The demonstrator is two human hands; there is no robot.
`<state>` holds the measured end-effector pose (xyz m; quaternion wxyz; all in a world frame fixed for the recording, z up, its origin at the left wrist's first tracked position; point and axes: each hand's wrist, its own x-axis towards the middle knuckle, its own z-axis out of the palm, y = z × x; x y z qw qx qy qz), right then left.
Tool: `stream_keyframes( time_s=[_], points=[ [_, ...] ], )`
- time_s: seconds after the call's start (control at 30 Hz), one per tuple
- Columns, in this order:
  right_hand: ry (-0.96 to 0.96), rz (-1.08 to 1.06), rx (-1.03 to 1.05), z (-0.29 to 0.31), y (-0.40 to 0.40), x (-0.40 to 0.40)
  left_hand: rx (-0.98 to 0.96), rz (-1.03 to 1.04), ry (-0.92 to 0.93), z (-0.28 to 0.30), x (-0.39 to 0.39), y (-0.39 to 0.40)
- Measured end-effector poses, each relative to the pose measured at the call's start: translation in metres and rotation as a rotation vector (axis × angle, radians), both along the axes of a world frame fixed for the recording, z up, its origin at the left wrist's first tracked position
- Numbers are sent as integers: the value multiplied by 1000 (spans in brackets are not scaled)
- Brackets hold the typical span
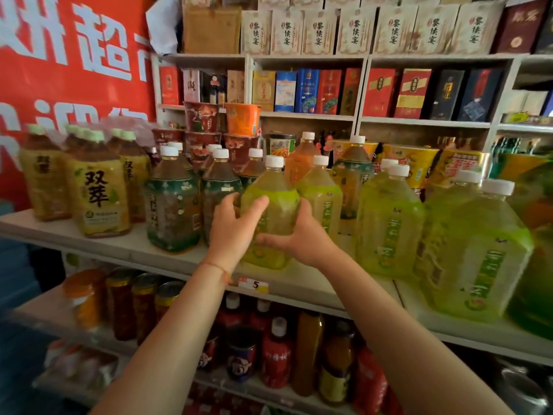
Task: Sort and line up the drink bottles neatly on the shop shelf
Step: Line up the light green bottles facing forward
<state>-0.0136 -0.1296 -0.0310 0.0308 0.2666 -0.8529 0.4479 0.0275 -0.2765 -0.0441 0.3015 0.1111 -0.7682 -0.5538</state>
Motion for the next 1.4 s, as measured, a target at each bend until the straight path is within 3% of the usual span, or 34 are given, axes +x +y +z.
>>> stream_keyframes(
  time_s=[0.13, 0.33, 0.67, 1.0, 1.4],
  points=[
    [94, -139, -107, -7, 7, 9, -10, -204, 5, -9, 8, 1],
    [105, -186, -126, -11, 62, 19, -45, -461, -35, -17, 12, 32],
    [371, -548, 81, -27, 130, 65, -139, -506, 42, -18, 7, 109],
    [449, -733, 272, -25, 149, 80, -174, -512, 75, -18, 2, 148],
    [482, -623, 235, -26, 156, 69, -207, -484, 66, -16, -5, 162]
  ],
)
